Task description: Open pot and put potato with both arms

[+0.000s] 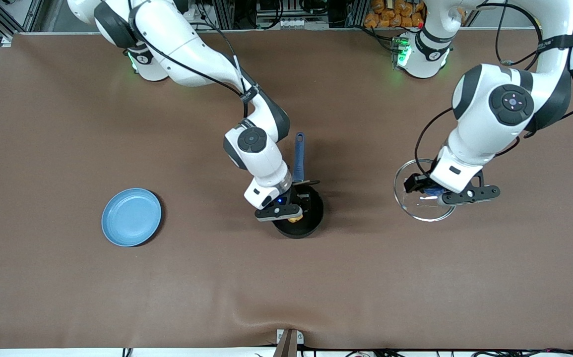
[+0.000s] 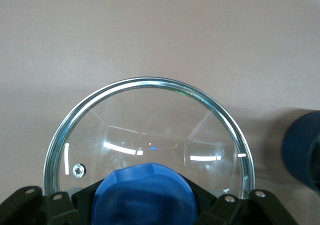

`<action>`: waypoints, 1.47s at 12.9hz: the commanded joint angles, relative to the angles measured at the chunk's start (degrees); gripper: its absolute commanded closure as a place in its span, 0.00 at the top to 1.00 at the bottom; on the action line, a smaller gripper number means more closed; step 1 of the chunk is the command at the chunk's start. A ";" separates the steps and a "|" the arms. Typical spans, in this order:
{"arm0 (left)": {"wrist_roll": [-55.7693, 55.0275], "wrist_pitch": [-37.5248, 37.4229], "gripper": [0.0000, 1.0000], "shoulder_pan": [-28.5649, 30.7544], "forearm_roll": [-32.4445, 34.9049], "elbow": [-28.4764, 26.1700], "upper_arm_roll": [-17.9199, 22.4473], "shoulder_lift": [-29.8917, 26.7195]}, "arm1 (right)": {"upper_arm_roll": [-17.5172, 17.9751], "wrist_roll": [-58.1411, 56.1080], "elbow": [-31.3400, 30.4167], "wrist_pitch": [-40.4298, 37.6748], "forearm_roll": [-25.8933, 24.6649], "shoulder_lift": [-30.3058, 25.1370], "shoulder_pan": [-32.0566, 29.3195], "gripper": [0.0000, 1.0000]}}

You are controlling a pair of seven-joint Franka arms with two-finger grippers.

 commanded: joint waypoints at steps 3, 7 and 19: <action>3.66 13.68 0.46 2.68 -1.16 -9.51 -0.38 0.63 | -2.88 2.25 6.00 -0.14 -1.29 5.64 2.79 0.00; 4.81 21.59 0.46 2.77 -0.19 -11.88 0.06 6.95 | -2.88 2.78 6.27 -0.14 -1.20 6.35 2.88 0.00; 4.81 36.81 0.57 6.11 5.00 -14.00 0.15 16.37 | -3.14 3.13 5.13 -4.94 -1.29 0.74 1.92 1.00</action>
